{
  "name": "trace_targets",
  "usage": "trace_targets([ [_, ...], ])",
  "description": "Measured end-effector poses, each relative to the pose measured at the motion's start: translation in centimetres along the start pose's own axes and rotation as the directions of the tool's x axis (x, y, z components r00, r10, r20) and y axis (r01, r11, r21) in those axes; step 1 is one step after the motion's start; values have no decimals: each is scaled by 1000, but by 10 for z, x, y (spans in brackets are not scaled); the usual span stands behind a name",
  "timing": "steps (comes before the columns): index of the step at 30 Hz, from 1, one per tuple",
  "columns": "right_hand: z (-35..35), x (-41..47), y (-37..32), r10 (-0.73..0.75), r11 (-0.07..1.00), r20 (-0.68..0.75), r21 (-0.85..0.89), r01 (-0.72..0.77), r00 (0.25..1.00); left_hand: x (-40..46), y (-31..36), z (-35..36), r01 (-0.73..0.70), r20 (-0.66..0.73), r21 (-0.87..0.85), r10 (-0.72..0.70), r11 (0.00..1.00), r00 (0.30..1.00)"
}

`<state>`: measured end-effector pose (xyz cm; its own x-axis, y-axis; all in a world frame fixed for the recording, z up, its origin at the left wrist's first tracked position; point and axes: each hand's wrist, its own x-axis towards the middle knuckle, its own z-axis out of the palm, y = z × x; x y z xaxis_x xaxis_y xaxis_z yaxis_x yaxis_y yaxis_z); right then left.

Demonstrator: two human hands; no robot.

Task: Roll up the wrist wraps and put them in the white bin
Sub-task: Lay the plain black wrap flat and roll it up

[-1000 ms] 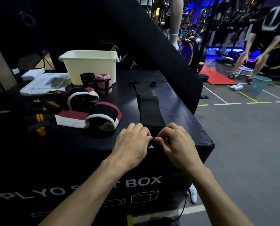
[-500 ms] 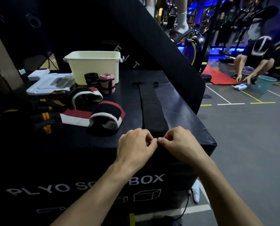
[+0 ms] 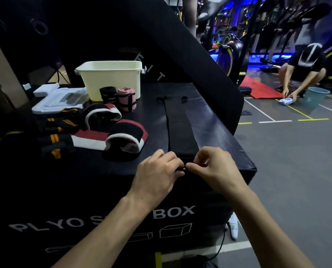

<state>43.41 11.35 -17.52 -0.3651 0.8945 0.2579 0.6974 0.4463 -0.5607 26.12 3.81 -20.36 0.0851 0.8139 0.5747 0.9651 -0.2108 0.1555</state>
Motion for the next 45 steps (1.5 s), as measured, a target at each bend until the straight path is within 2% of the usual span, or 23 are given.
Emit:
trace_targets([
  [5, -1, -7, 12, -197, 980, -5, 3, 197, 980, 3, -2, 1, -6, -9, -24, 5, 1000, 1000],
  [8, -1, -9, 18, -295, 954, -15, -64, 294, 955, 5, -1, 1, 10, -12, -52, -11, 999, 1000],
  [11, 7, -11, 16, -334, 936, -83, -144, 321, 939, 6, 1, 1, 87, 31, -119, -84, 989, 996],
  [16, 15, -10, 15, -413, 877, -89, -305, 370, 906, 11, 4, -4, 237, 130, -193, -214, 952, 968],
  [19, 13, -10, 11, -389, 889, -54, -286, 359, 920, 11, 6, -12, 353, 243, -205, -302, 913, 922],
  [22, 11, -8, 7, -280, 916, 81, -277, 291, 957, 17, 8, -17, 479, 325, -204, -403, 854, 856],
  [26, 7, 1, 3, -176, 927, 188, -298, 226, 966, 22, 9, -17, 569, 354, -218, -479, 793, 803],
  [30, 5, 11, 1, -105, 945, 249, -277, 174, 963, 20, 12, -17, 580, 310, -231, -506, 781, 805],
  [36, 3, 21, 0, -89, 964, 287, -217, 155, 954, 12, 16, -18, 460, 195, -164, -429, 872, 882],
  [39, 3, 25, 0, -57, 973, 301, -198, 121, 952, 12, 15, -16, 447, 188, -140, -419, 884, 888],
  [43, -1, 22, 0, -19, 988, 241, -144, 55, 970, 17, 16, -17, 457, 223, -138, -422, 879, 879],
  [45, -3, 18, 1, -41, 994, 167, -91, 57, 985, 19, 16, -18, 454, 245, -122, -416, 883, 876],
])
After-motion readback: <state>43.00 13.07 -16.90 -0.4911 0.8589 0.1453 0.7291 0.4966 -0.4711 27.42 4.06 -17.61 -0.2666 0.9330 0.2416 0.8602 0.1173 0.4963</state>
